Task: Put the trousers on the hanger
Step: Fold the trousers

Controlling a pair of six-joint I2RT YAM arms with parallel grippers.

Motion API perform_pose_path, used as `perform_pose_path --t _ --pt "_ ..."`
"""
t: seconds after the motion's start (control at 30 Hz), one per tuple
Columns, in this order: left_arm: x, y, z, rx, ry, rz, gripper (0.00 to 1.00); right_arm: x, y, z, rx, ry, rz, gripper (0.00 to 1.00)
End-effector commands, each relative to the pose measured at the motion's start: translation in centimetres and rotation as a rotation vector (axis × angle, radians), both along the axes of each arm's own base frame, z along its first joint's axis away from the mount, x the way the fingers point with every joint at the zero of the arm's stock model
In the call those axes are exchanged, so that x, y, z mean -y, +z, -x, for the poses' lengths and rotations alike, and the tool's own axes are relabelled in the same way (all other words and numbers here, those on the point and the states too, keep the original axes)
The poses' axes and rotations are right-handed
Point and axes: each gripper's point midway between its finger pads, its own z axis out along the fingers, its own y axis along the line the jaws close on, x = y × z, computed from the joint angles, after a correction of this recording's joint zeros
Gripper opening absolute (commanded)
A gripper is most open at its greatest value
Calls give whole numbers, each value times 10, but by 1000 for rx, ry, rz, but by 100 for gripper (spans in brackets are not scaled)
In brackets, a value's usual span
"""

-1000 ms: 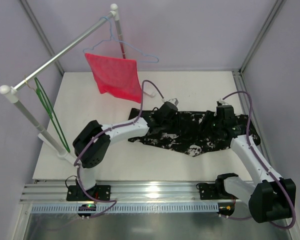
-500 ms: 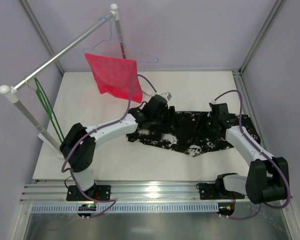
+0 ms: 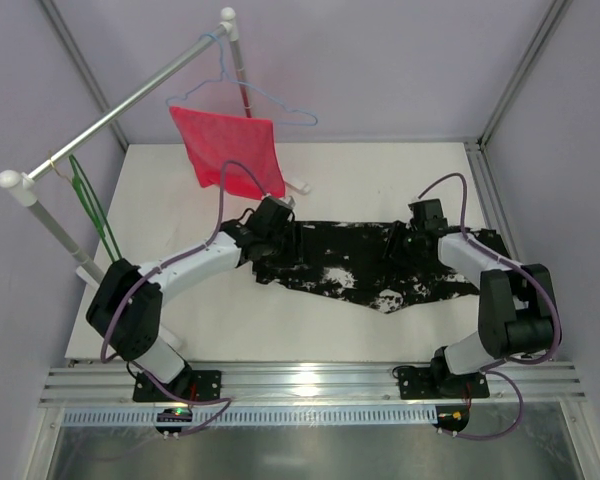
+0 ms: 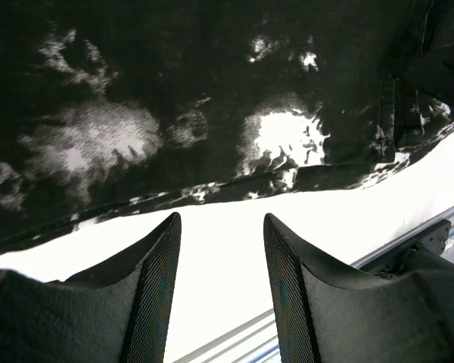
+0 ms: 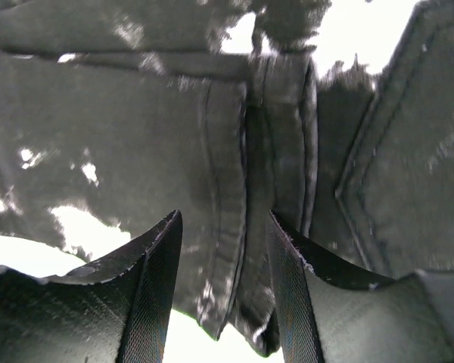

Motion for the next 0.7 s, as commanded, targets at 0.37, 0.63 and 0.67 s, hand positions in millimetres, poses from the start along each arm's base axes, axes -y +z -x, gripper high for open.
perform_pose_path --t 0.37,0.63,0.67 --pt "-42 -9 -8 13 123 -93 51 -6 1 -31 49 30 -9 23" --pt "-59 -16 -11 20 165 -164 53 3 16 -28 35 33 50 4" --pt "-62 -19 -9 14 168 -180 53 11 21 -32 43 17 89 4"
